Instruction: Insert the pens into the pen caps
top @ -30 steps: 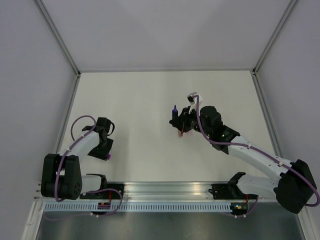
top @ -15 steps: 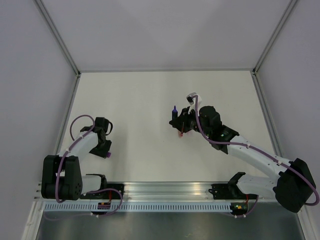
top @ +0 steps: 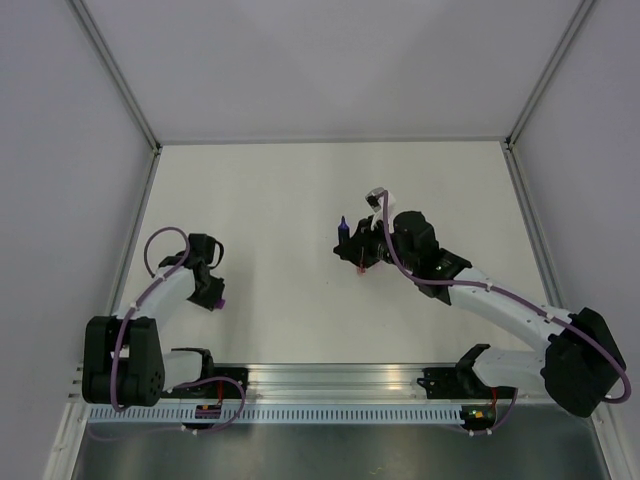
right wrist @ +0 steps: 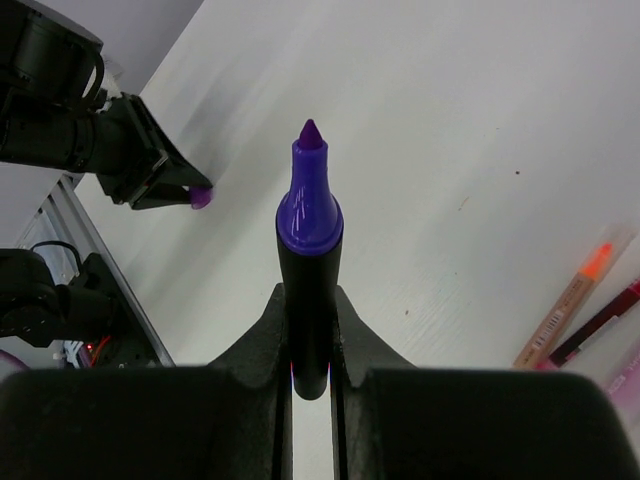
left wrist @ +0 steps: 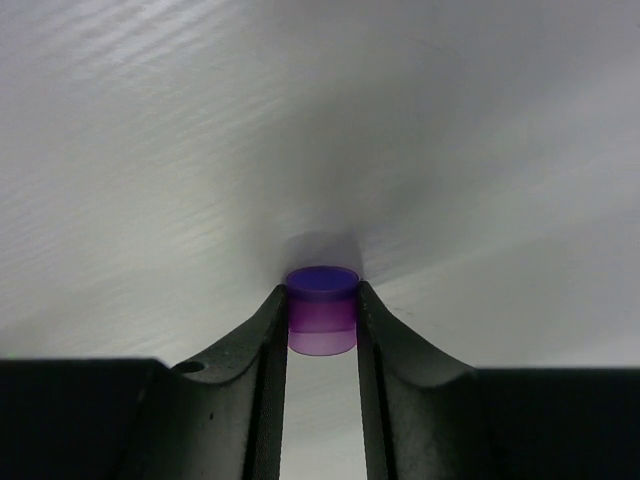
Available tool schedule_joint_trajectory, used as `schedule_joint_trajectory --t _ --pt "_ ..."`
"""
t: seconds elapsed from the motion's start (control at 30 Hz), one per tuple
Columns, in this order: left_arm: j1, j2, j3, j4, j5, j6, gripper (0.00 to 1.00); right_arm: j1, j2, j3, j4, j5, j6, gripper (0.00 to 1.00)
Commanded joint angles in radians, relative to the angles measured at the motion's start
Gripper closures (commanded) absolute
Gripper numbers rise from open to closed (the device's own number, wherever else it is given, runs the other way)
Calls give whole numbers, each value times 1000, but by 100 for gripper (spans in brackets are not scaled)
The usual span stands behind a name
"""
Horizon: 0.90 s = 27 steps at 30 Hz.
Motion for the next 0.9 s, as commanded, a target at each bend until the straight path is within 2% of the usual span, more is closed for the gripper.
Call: schedule_joint_trajectory --t 0.0,0.17,0.37,0.57,0.73,0.87 --pt "-2 -2 -58 202 195 116 98 -1 44 3 100 -122 8 100" --pt "-18 -172 -16 310 277 209 98 34 113 24 137 -192 8 100" --pt "-100 -382 16 558 356 252 98 158 176 69 130 -169 -46 100" --pt "-210 -390 73 686 361 324 98 197 229 74 176 -184 -35 100" --pt "-348 -335 83 723 306 351 98 203 243 75 182 -189 -34 100" --pt "-406 -331 80 767 312 355 98 201 268 83 173 -190 -37 100"
